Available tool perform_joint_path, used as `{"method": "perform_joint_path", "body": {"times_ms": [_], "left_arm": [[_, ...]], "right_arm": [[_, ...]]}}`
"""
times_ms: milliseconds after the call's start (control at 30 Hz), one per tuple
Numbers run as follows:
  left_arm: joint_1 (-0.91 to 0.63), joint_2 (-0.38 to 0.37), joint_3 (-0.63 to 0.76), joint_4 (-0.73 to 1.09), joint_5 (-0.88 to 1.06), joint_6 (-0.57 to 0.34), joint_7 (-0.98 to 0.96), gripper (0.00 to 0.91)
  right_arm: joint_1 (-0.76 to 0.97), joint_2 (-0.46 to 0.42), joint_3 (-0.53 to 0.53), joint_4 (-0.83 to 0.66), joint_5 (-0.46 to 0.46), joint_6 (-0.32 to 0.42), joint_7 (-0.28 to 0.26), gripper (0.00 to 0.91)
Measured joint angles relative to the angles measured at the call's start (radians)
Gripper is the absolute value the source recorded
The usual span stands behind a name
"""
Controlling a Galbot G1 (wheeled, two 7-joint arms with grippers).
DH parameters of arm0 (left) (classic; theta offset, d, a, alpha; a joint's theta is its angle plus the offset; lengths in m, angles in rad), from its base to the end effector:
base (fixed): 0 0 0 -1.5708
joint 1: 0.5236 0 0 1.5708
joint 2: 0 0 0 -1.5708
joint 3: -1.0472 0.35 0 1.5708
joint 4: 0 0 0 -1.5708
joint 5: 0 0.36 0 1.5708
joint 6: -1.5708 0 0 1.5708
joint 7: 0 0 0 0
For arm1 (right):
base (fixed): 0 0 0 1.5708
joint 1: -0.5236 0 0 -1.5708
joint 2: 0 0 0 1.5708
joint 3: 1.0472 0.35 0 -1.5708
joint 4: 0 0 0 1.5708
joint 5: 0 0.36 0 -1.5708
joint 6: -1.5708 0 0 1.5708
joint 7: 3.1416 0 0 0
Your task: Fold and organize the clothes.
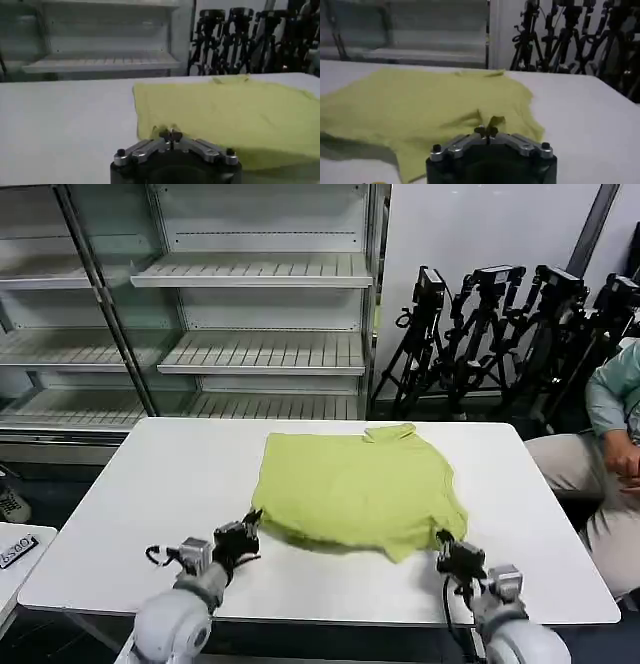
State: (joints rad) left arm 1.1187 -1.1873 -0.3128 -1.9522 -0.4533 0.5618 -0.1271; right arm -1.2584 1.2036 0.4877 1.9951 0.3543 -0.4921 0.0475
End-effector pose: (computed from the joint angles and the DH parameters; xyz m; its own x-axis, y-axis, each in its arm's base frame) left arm 0.3097 0.0160 -0.2492 -0.9076 0.2287 0.3521 0.2291 0.9725 -0.0412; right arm 0.2802 -0.0615 -0.2570 -0.9419 -0.1243 0.3122 -0.1362 0.9905 -0.0165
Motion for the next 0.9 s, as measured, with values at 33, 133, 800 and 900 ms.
{"method": "perform_joint_path", "body": {"times_ms": [33,133,800,900], "left_arm": [[-0.016,0.000,-0.001,0.015,-0.004,-0.001,0.002,0.020],[-0.064,-0.003,-0.002,0.062,-0.016,-0.006,0.010,0.030],[-0.107,0.026,-0.006,0.150,0.005,-0.005,0.009,0.907],[-0.081,0.031,0.005,0.134,0.014,0.001,0.003,0.907]], "right_arm": [[0.028,0.003,-0.007,-0.021,-0.003,0.000,-0.001,0.000],[0.100,0.008,-0.027,-0.077,-0.008,0.000,-0.007,0.000],[0.201,-0.009,-0.055,-0.182,-0.034,-0.006,-0.013,0.907],[0.164,-0.015,-0.040,-0.160,-0.033,-0.019,-0.008,0.907]]}}
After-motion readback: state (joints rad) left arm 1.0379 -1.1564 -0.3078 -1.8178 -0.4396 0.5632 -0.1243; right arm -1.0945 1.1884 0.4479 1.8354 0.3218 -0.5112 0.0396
